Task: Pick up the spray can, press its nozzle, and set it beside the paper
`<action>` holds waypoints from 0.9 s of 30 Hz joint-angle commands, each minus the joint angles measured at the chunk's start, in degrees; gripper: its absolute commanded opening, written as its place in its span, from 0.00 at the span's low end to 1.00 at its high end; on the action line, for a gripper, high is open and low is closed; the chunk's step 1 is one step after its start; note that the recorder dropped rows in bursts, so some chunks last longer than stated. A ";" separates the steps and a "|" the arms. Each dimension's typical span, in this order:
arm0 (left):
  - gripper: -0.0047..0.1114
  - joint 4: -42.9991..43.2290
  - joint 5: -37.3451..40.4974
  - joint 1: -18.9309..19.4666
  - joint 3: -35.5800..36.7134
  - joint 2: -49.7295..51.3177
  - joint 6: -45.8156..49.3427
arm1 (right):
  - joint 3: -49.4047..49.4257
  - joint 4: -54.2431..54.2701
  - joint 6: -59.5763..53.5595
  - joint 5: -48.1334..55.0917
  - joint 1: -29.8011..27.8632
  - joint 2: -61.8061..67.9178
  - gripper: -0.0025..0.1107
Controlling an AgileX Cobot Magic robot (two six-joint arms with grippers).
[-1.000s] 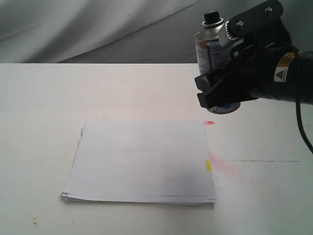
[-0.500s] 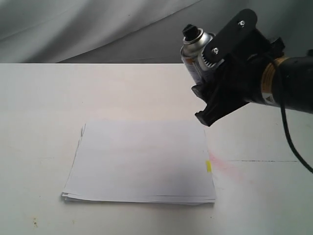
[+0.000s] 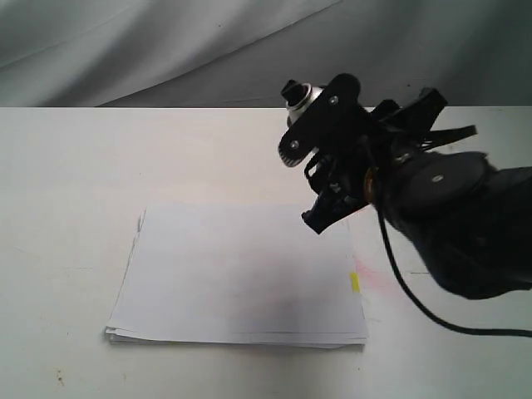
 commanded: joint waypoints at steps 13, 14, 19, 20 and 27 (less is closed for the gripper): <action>0.04 0.23 -0.07 -0.31 -0.14 0.24 -0.23 | -0.33 -2.24 0.65 21.19 9.17 13.50 0.02; 0.04 0.23 -0.07 -0.31 -0.14 0.24 -0.23 | -0.33 -2.24 0.65 21.65 9.62 13.76 0.02; 0.04 0.23 -0.07 -0.31 -0.14 0.24 -0.23 | -0.33 -2.24 0.65 21.75 11.77 13.90 0.02; 0.04 0.23 -0.07 -0.31 -0.14 0.24 -0.23 | -0.33 -2.24 0.65 21.76 11.88 13.90 0.02; 0.04 0.23 -0.07 -0.31 -0.14 0.24 -0.23 | -0.33 -2.24 -6.25 21.90 12.25 13.90 0.02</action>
